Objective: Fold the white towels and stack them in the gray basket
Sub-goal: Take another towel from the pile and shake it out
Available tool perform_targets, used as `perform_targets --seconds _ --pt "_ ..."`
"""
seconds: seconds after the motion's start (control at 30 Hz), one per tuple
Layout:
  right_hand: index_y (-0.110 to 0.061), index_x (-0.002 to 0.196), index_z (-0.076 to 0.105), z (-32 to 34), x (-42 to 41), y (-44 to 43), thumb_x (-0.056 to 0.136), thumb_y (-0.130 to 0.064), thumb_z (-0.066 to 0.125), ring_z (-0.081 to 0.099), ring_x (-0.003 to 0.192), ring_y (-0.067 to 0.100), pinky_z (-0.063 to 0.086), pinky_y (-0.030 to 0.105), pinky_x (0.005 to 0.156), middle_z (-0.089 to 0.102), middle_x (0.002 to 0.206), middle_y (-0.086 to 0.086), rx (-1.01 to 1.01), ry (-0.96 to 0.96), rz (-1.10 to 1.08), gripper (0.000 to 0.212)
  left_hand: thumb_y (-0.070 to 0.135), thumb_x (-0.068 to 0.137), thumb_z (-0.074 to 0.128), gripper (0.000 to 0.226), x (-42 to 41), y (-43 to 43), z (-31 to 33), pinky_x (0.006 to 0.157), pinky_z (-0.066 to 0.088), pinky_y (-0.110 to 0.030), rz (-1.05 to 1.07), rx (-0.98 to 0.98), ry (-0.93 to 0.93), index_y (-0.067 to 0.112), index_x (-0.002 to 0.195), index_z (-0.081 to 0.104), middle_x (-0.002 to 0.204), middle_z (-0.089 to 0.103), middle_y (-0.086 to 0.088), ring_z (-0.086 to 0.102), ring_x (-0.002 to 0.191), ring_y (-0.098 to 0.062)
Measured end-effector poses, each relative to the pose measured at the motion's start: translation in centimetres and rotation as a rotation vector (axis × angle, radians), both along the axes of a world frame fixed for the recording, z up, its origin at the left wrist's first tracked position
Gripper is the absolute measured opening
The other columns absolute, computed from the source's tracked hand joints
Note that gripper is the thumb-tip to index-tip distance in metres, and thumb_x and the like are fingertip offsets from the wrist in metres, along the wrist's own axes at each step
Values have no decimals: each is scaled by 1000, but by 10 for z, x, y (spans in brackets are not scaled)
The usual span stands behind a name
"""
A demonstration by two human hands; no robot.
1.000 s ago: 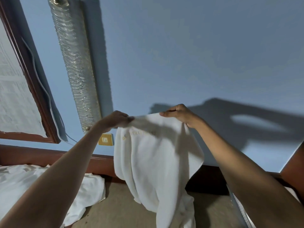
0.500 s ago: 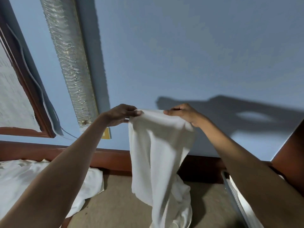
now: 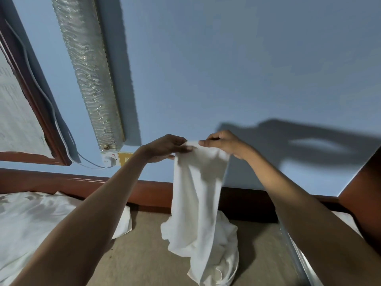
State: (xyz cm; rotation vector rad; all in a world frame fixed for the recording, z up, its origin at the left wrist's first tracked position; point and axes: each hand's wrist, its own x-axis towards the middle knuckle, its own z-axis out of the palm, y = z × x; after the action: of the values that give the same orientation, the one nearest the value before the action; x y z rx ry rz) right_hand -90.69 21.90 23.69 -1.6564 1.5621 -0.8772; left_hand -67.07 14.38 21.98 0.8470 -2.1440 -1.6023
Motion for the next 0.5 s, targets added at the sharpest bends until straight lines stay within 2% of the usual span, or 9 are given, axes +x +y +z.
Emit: perform_targets --seconds 0.07,0.1,0.13,0.2,0.23,0.3,0.37,0.43,0.5 --pt "-25 53 35 -8 -8 6 86 -44 79 23 57 11 22 25 54 21 60 -8 51 -25 17 58 25 94 72 29 14 -4 -7 85 45 -30 61 35 65 29 65 71 76 63 13 62 81 -5" --pt "-25 56 29 -11 -10 8 87 -42 78 21 58 13 23 25 55 18 63 -6 55 -54 18 60 28 91 75 22 17 -2 -10 84 46 -31 82 40 74 28 69 72 79 65 10 63 82 -7" --pt "-23 57 31 -15 -9 10 88 -39 77 24 56 12 27 23 54 21 61 -6 50 -88 18 58 30 89 77 15 17 0 -13 82 47 -31 79 32 60 26 75 74 82 68 7 64 84 -9" --pt "-17 62 51 -20 -1 11 88 -39 77 46 56 9 43 20 61 43 59 -6 18 -180 0 43 29 90 76 11 10 8 -15 74 50 -26 54 10 39 18 88 75 87 71 3 66 85 -12" --pt "-14 70 62 -24 3 11 86 -41 78 57 64 9 51 23 70 55 66 -4 -1 -236 -16 35 27 93 75 14 5 13 -13 70 51 -23 61 -6 47 14 92 75 86 72 2 67 82 -13" --pt "-9 91 73 -36 6 9 83 -41 79 70 86 12 56 32 85 72 88 0 10 -326 -12 33 27 95 73 23 -3 17 -10 65 51 -24 127 -58 120 4 96 75 83 70 -3 65 77 -16" --pt "-9 112 73 -48 7 12 87 -32 78 72 103 14 56 33 90 76 111 1 90 -315 8 34 29 96 71 28 -5 16 -9 64 49 -28 204 -51 222 2 97 72 83 66 -6 62 77 -19" --pt "-10 119 71 -59 9 14 91 -29 75 72 107 15 57 33 92 76 115 2 130 -320 14 34 32 99 67 26 -2 13 -9 62 46 -29 246 -26 256 6 96 68 83 63 -4 59 76 -19" --pt "-9 119 71 -59 12 15 93 -29 73 73 104 19 59 32 88 76 113 5 80 -374 0 33 36 100 66 27 2 10 -10 66 42 -34 248 -32 180 9 96 65 86 59 -7 54 80 -23"
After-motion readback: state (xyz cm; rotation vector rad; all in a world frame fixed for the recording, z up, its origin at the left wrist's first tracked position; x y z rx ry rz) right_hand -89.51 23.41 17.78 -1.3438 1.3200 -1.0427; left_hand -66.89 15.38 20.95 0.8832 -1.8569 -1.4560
